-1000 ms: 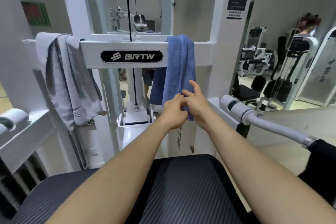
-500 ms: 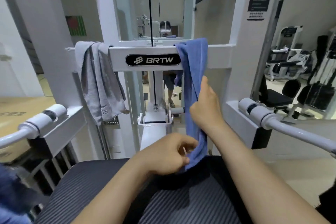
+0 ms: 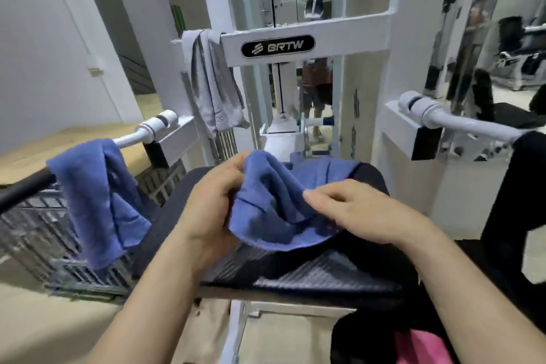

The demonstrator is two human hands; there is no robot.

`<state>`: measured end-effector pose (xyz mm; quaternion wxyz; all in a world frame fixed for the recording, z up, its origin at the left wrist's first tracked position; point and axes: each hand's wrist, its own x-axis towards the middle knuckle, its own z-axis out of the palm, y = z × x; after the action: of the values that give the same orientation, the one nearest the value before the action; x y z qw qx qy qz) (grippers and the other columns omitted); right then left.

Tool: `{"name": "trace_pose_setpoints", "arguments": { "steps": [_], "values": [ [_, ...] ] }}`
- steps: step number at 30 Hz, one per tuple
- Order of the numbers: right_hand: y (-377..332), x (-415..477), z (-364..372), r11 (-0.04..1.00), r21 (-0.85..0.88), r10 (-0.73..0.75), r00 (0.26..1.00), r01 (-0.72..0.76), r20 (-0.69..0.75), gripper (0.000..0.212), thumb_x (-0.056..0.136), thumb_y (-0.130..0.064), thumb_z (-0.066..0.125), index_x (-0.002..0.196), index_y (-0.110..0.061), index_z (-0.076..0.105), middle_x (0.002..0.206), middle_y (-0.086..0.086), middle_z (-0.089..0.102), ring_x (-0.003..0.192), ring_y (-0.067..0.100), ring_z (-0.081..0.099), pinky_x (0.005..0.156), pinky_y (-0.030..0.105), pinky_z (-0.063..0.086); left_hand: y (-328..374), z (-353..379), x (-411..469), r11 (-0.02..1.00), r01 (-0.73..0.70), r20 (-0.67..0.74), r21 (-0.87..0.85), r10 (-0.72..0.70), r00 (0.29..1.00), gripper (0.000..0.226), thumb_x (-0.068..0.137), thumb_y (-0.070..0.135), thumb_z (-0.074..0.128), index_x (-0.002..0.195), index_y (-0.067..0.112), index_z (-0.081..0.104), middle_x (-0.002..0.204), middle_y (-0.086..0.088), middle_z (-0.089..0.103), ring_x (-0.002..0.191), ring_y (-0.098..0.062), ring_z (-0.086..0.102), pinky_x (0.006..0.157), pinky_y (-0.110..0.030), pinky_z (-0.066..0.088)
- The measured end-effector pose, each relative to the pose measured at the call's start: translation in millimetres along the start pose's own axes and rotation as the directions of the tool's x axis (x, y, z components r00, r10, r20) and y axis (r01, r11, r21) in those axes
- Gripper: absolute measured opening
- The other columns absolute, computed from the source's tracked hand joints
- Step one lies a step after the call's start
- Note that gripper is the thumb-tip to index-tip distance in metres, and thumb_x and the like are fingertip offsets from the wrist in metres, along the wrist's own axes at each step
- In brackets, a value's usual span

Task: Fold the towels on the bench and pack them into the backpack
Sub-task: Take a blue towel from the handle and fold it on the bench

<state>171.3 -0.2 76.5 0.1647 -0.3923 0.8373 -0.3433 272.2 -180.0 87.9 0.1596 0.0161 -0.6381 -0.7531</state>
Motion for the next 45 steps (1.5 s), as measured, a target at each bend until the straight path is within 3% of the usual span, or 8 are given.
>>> {"name": "trace_pose_setpoints", "arguments": {
  "steps": [8,17,24,28,32,37,41,45],
  "values": [
    [-39.4,-27.1,32.6,0.906,0.08,-0.392,0.895,0.416,-0.213,0.033,0.082,-0.041,0.063,0.084,-0.009,0.061,0.083,0.015,0.058,0.076,0.014,0.052,0.075,0.046,0.046,27.2,-7.0,-44.8,0.971,-0.233,-0.02,-0.042,0.233,0.972,0.02,0.062,0.011,0.079,0.081,0.014,0.073,0.077,-0.006,0.071,0.074,-0.018,0.068,0.07,-0.027,0.056],
    [-44.2,-44.3,-6.9,0.979,-0.062,-0.192,0.981,0.195,0.04,0.028,0.082,-0.048,0.067,0.08,-0.02,0.062,0.066,-0.006,0.055,0.062,0.012,0.05,0.065,0.032,0.036,59.9,-70.5,-59.7,0.93,-0.318,-0.36,-0.185,0.237,0.902,0.025,0.098,0.011,0.048,0.12,0.005,0.058,0.121,-0.023,0.06,0.111,-0.03,0.061,0.097,-0.041,0.05],
    [-67.9,-5.9,0.1,0.914,-0.399,-0.076,0.997,0.077,0.019,0.008,0.078,-0.021,0.064,0.072,-0.025,0.067,0.069,-0.005,0.067,0.067,0.012,0.06,0.061,0.026,0.046,77.6,-109.6,-45.1,0.985,0.078,-0.536,0.154,0.017,0.844,0.021,0.092,0.026,0.058,0.074,0.017,0.054,0.058,0.005,0.055,0.054,-0.01,0.057,0.049,-0.016,0.045],
    [-66.1,42.9,8.5,0.994,-0.103,-0.07,0.943,0.039,-0.325,0.014,0.084,-0.014,0.061,0.076,-0.02,0.071,0.07,-0.006,0.067,0.066,0.008,0.058,0.057,0.023,0.043,59.2,-162.3,-23.9,0.439,0.23,-0.094,0.869,-0.309,0.946,0.034,0.083,0.032,0.067,0.061,0.018,0.045,0.063,0.01,0.046,0.063,-0.009,0.04,0.064,-0.024,0.031],
    [-50.1,96.4,1.3,0.928,-0.329,0.036,0.922,-0.174,-0.386,0.017,0.09,-0.022,0.057,0.088,-0.013,0.072,0.088,0.008,0.07,0.085,0.028,0.062,0.064,0.031,0.045,48.9,-187.1,32.6,0.559,0.159,-0.314,0.814,0.193,0.93,0.022,0.083,0.031,0.057,0.08,0.014,0.071,0.077,0.006,0.066,0.077,-0.014,0.056,0.068,-0.028,0.041],
    [-78.2,144.2,-28.0,0.969,0.188,0.063,0.581,0.158,-0.812,0.022,0.094,-0.016,0.044,0.079,-0.02,0.06,0.077,0.003,0.061,0.077,0.025,0.059,0.067,0.041,0.054,91.7,-165.5,102.2,0.906,-0.284,-0.565,0.315,0.419,0.71,0.011,0.093,0.017,0.06,0.082,0.018,0.064,0.059,0.014,0.06,0.059,0.0,0.052,0.056,-0.015,0.043],
    [-114.1,131.6,-38.4,0.93,-0.129,-0.189,0.145,0.344,-0.971,0.022,0.094,-0.012,0.045,0.1,-0.008,0.066,0.089,0.005,0.065,0.082,0.015,0.054,0.075,0.027,0.043,128.3,-164.8,118.7,0.773,-0.629,-0.533,0.09,0.57,0.625,0.01,0.091,0.01,0.063,0.086,0.017,0.067,0.07,0.012,0.066,0.068,-0.002,0.056,0.067,-0.018,0.048],
    [-95.0,95.7,-9.7,0.937,-0.272,-0.317,0.211,0.219,-0.924,0.017,0.095,-0.013,0.049,0.095,-0.01,0.065,0.085,-0.003,0.06,0.078,0.011,0.051,0.068,0.018,0.034,90.0,-196.0,88.9,0.761,-0.445,-0.291,0.473,0.611,0.736,0.019,0.088,0.009,0.066,0.085,0.027,0.069,0.073,0.015,0.067,0.07,0.002,0.055,0.067,-0.011,0.046]
  ]
}}
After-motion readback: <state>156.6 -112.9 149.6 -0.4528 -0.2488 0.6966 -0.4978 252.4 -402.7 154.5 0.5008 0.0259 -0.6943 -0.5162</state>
